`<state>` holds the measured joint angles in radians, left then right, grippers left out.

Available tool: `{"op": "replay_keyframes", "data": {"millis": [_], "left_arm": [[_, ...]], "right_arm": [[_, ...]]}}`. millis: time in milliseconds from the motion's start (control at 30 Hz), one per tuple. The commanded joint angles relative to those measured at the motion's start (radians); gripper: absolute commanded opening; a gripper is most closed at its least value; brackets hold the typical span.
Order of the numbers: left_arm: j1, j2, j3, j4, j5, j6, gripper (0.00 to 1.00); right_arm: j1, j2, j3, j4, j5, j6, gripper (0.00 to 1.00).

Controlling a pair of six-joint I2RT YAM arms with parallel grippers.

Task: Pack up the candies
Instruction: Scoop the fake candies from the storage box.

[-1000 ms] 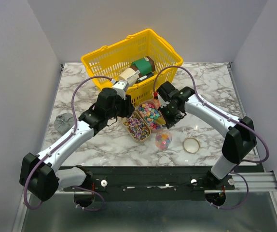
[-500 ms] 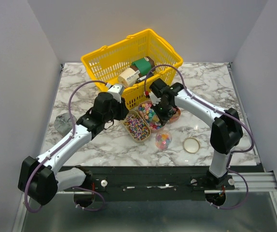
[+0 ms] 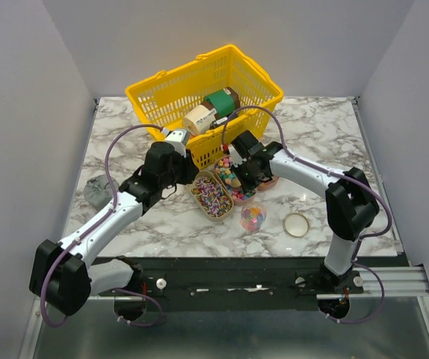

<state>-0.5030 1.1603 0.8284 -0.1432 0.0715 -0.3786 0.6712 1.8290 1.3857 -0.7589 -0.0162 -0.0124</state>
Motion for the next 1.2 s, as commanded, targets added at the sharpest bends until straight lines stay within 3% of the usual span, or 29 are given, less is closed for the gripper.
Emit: {"op": "replay_keyframes", "data": {"millis": [0, 67, 400, 700, 867, 1000, 1167], "left_arm": [[0.004, 0.003, 0.025, 0.014, -0.019, -0.028, 0.31], [0.004, -0.002, 0.023, 0.017, -0.018, -0.031, 0.31], [0.004, -0.024, 0.005, 0.027, -0.036, -0.003, 0.62], [0.004, -0.03, -0.005, 0.03, -0.05, -0.002, 0.76], [0.004, -0.037, -0.011, 0.033, -0.064, 0.001, 0.83], [0.004, -0.045, -0.02, 0.037, -0.071, 0.001, 0.99], [0.004, -0.045, -0.025, 0.039, -0.098, 0.0, 0.99]], "right_arm": [[-0.002, -0.017, -0.053, 0.092, 0.078, 0.002, 0.01], [-0.002, -0.037, -0.065, 0.11, 0.071, -0.003, 0.01], [-0.002, -0.14, -0.172, 0.219, 0.067, -0.037, 0.01], [-0.002, -0.234, -0.261, 0.326, 0.055, -0.052, 0.01], [-0.001, -0.209, -0.232, 0.271, 0.045, -0.067, 0.01], [-0.002, -0.183, -0.223, 0.242, 0.048, -0.06, 0.01], [-0.002, -0.183, -0.192, 0.123, 0.047, -0.058, 0.01]]}}
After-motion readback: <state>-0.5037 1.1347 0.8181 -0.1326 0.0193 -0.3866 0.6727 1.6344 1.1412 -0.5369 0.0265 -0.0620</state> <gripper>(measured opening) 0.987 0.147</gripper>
